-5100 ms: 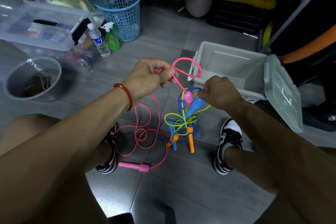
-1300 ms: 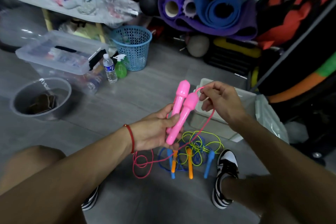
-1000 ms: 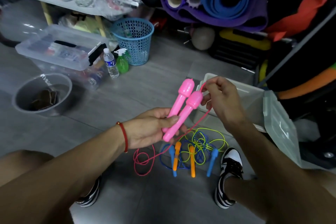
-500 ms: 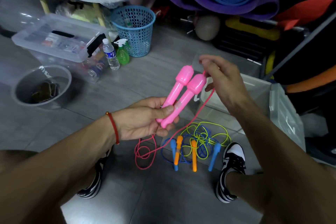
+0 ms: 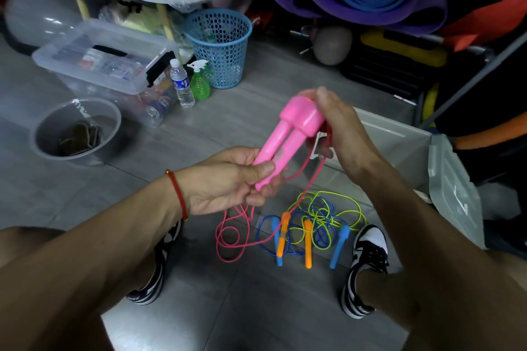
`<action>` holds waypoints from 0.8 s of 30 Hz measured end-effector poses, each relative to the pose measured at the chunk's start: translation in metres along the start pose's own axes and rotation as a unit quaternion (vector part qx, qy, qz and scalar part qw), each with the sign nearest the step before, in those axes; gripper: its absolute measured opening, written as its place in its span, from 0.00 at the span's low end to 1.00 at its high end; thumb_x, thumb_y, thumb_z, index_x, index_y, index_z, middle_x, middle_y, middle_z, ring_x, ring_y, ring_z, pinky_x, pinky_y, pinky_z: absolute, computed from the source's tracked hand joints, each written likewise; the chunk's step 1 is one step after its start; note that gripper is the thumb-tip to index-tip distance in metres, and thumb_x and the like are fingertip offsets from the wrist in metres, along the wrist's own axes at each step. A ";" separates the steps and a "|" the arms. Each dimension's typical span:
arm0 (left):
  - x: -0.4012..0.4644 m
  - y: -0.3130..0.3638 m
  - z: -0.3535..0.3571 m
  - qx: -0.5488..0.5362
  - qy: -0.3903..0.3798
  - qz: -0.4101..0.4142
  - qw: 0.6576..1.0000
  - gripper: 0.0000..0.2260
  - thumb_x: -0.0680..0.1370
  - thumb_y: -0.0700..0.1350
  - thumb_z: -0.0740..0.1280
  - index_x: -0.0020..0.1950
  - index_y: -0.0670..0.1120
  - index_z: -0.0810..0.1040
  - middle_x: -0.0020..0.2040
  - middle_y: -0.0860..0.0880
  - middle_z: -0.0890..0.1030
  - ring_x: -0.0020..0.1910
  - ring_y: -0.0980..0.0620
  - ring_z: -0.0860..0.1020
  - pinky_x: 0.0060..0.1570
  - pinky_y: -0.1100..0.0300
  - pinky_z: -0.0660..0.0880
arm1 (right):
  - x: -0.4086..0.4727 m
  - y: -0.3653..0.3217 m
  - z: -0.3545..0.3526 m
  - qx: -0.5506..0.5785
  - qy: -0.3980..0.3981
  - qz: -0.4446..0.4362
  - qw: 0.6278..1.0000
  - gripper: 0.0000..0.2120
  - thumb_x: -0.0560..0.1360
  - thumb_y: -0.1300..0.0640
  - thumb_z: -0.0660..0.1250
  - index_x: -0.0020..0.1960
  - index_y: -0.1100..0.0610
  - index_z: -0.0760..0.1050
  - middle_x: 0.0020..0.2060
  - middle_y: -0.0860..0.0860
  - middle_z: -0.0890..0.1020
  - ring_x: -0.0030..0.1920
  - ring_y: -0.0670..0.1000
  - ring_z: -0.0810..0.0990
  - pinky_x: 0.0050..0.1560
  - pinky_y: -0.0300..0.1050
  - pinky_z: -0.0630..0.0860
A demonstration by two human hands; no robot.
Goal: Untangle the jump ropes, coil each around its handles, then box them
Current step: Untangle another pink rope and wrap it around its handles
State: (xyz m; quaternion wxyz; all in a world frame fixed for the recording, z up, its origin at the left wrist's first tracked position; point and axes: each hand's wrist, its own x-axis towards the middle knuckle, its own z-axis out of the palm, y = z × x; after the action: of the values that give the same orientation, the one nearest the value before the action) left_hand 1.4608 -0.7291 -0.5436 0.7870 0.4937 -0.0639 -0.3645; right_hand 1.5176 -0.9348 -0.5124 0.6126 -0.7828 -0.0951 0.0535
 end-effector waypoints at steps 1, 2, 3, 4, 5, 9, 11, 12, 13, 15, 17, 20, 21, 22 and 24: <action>0.000 0.003 -0.002 -0.027 0.006 0.014 1.000 0.11 0.78 0.38 0.63 0.60 0.37 0.71 0.39 0.45 0.76 0.35 0.53 0.72 0.29 0.64 0.67 | 0.002 0.003 0.001 0.005 0.003 0.016 1.000 0.28 0.76 0.33 0.56 0.54 0.57 0.77 0.36 0.54 0.80 0.35 0.51 0.78 0.31 0.43 0.70; -0.001 0.007 -0.003 -0.053 0.013 0.031 0.998 0.12 0.78 0.39 0.63 0.60 0.37 0.71 0.40 0.45 0.76 0.35 0.53 0.71 0.29 0.64 0.67 | 0.003 0.006 0.002 -0.021 0.007 0.020 1.000 0.26 0.78 0.35 0.56 0.53 0.57 0.77 0.35 0.53 0.81 0.35 0.51 0.79 0.32 0.44 0.70; -0.001 0.012 -0.006 -0.077 0.022 0.050 0.996 0.12 0.78 0.39 0.63 0.60 0.37 0.71 0.40 0.46 0.76 0.35 0.53 0.71 0.29 0.65 0.67 | 0.003 0.012 0.003 -0.081 0.009 0.006 0.997 0.22 0.80 0.38 0.57 0.52 0.56 0.77 0.35 0.51 0.82 0.34 0.49 0.79 0.35 0.44 0.72; -0.001 0.015 -0.008 -0.094 0.036 0.070 0.992 0.11 0.79 0.39 0.62 0.60 0.37 0.71 0.41 0.46 0.76 0.35 0.53 0.71 0.29 0.65 0.67 | 0.001 0.019 0.004 -0.154 0.003 -0.019 0.988 0.18 0.82 0.42 0.57 0.51 0.55 0.77 0.35 0.49 0.82 0.34 0.46 0.79 0.38 0.44 0.73; -0.001 0.019 -0.009 -0.106 0.055 0.088 0.989 0.10 0.79 0.39 0.61 0.59 0.37 0.72 0.41 0.45 0.76 0.35 0.53 0.71 0.29 0.65 0.66 | -0.002 0.024 0.007 -0.218 -0.009 -0.044 0.975 0.15 0.84 0.45 0.56 0.50 0.52 0.77 0.34 0.47 0.82 0.33 0.44 0.79 0.41 0.44 0.74; 0.005 0.018 -0.005 -0.122 0.138 0.131 0.974 0.09 0.78 0.38 0.61 0.55 0.35 0.73 0.46 0.39 0.76 0.32 0.53 0.72 0.27 0.64 0.66 | -0.017 0.025 0.033 -0.264 -0.060 -0.052 0.961 0.16 0.85 0.46 0.54 0.42 0.42 0.73 0.32 0.45 0.79 0.36 0.44 0.79 0.44 0.45 0.75; 0.008 0.014 -0.003 -0.132 0.165 0.141 0.967 0.08 0.77 0.38 0.61 0.54 0.35 0.73 0.46 0.38 0.74 0.30 0.53 0.72 0.26 0.64 0.66 | -0.020 0.025 0.043 -0.258 -0.092 -0.026 0.961 0.17 0.85 0.47 0.54 0.38 0.41 0.70 0.32 0.45 0.79 0.37 0.47 0.80 0.46 0.49 0.78; 0.009 0.013 -0.003 -0.132 0.174 0.142 0.966 0.08 0.78 0.38 0.60 0.54 0.35 0.72 0.46 0.39 0.73 0.30 0.53 0.72 0.26 0.64 0.66 | -0.021 0.024 0.047 -0.246 -0.114 -0.011 0.962 0.17 0.85 0.48 0.54 0.38 0.42 0.71 0.32 0.46 0.80 0.36 0.48 0.80 0.46 0.51 0.79; 0.009 0.013 -0.003 -0.130 0.178 0.142 0.965 0.08 0.80 0.37 0.59 0.56 0.35 0.72 0.46 0.39 0.73 0.31 0.53 0.72 0.26 0.64 0.66 | -0.023 0.024 0.050 -0.223 -0.139 0.006 0.965 0.18 0.85 0.49 0.55 0.38 0.43 0.72 0.30 0.46 0.80 0.34 0.48 0.80 0.45 0.52 0.80; 0.009 0.014 -0.002 -0.128 0.178 0.139 0.966 0.09 0.82 0.36 0.58 0.60 0.35 0.71 0.50 0.35 0.76 0.31 0.53 0.72 0.27 0.64 0.65 | -0.025 0.021 0.052 -0.154 -0.176 0.049 0.971 0.17 0.86 0.51 0.54 0.40 0.46 0.74 0.28 0.48 0.79 0.29 0.49 0.79 0.36 0.47 0.79; 0.007 0.014 -0.001 -0.122 0.173 0.135 0.968 0.10 0.82 0.36 0.58 0.60 0.34 0.71 0.53 0.34 0.79 0.32 0.53 0.72 0.28 0.64 0.65 | -0.025 0.019 0.051 -0.090 -0.187 0.090 0.974 0.16 0.86 0.51 0.55 0.43 0.49 0.75 0.27 0.47 0.75 0.25 0.49 0.74 0.30 0.42 0.74; 0.007 0.015 -0.003 -0.103 0.191 0.152 0.964 0.10 0.83 0.36 0.58 0.62 0.33 0.70 0.47 0.38 0.78 0.32 0.53 0.72 0.28 0.64 0.66 | -0.025 0.023 0.050 -0.059 -0.199 0.109 0.972 0.16 0.85 0.50 0.55 0.42 0.50 0.74 0.23 0.43 0.72 0.23 0.42 0.68 0.29 0.43 0.69; 0.007 0.017 -0.006 -0.093 0.213 0.162 0.959 0.09 0.83 0.35 0.57 0.63 0.34 0.70 0.45 0.40 0.77 0.32 0.53 0.71 0.27 0.64 0.66 | -0.026 0.025 0.051 -0.082 -0.189 0.110 0.972 0.14 0.84 0.46 0.57 0.44 0.49 0.74 0.23 0.42 0.73 0.24 0.40 0.69 0.32 0.43 0.69; 0.007 0.019 -0.010 -0.077 0.238 0.170 0.953 0.09 0.83 0.35 0.57 0.63 0.35 0.70 0.44 0.41 0.77 0.31 0.52 0.70 0.26 0.63 0.66 | -0.027 0.026 0.050 -0.124 -0.170 0.101 0.972 0.12 0.81 0.43 0.59 0.46 0.49 0.74 0.25 0.42 0.75 0.27 0.40 0.71 0.35 0.44 0.69; 0.006 0.018 -0.017 -0.019 0.291 0.178 0.940 0.08 0.84 0.35 0.58 0.63 0.36 0.69 0.42 0.42 0.76 0.31 0.52 0.70 0.26 0.63 0.66 | -0.029 0.024 0.045 -0.237 -0.142 0.044 0.960 0.10 0.80 0.43 0.61 0.49 0.49 0.72 0.32 0.44 0.77 0.33 0.41 0.73 0.41 0.45 0.69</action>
State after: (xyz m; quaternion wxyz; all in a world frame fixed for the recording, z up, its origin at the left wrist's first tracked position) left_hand 1.4824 -0.7164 -0.5386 0.8325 0.5437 0.0881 -0.0603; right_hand 1.4820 -0.9042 -0.5475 0.3864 -0.8935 -0.1564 0.1672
